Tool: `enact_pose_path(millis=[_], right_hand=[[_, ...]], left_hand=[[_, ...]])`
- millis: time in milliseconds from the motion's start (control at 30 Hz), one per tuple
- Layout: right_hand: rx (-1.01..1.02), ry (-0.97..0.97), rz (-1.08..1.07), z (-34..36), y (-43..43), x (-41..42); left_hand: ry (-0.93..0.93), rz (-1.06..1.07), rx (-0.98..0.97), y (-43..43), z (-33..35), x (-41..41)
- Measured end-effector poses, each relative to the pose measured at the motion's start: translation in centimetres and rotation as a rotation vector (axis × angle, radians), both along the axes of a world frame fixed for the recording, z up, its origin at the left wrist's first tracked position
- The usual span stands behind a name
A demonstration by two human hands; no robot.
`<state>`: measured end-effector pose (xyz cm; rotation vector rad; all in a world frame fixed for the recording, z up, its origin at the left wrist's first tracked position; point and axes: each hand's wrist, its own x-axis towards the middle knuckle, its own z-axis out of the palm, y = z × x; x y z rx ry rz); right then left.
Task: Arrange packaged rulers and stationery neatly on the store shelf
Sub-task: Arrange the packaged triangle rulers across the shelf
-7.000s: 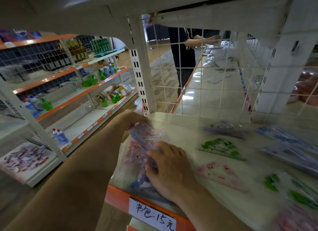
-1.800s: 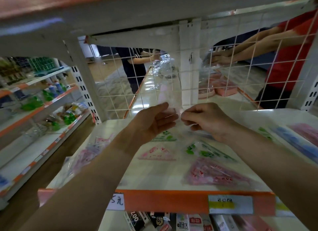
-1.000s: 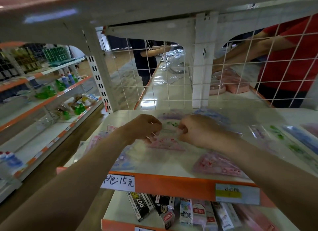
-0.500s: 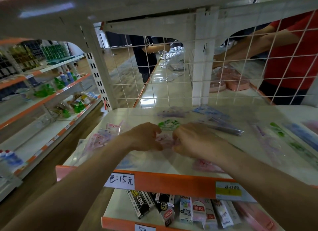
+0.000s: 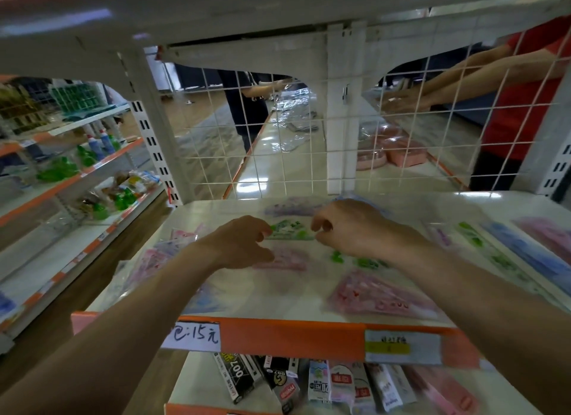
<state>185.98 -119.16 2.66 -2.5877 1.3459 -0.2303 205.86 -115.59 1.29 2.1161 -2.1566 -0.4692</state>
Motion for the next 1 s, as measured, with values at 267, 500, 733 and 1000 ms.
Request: enact_pose_path(millis=[267, 500, 733, 1000], right_hand=[[0.058, -0.019, 0.14, -0.2, 1.7, 4.4], [0.073, -0.057, 0.236, -1.1, 3.6, 9.2], [0.136, -0.021, 0.151, -2.0, 3.1, 15.1], [0.072, 0.079, 0.038, -3.0, 3.0, 19.5]], left_hand=[[0.081, 0.159, -0.041, 1.5, 2.2, 4.7], [0.053, 0.405, -0.028, 5.6, 2.7, 11.7], [0.045, 0.544, 0.03, 7.4, 1.9, 13.2], [0.074, 0.614, 0.043, 6.2, 0.2, 12.0]])
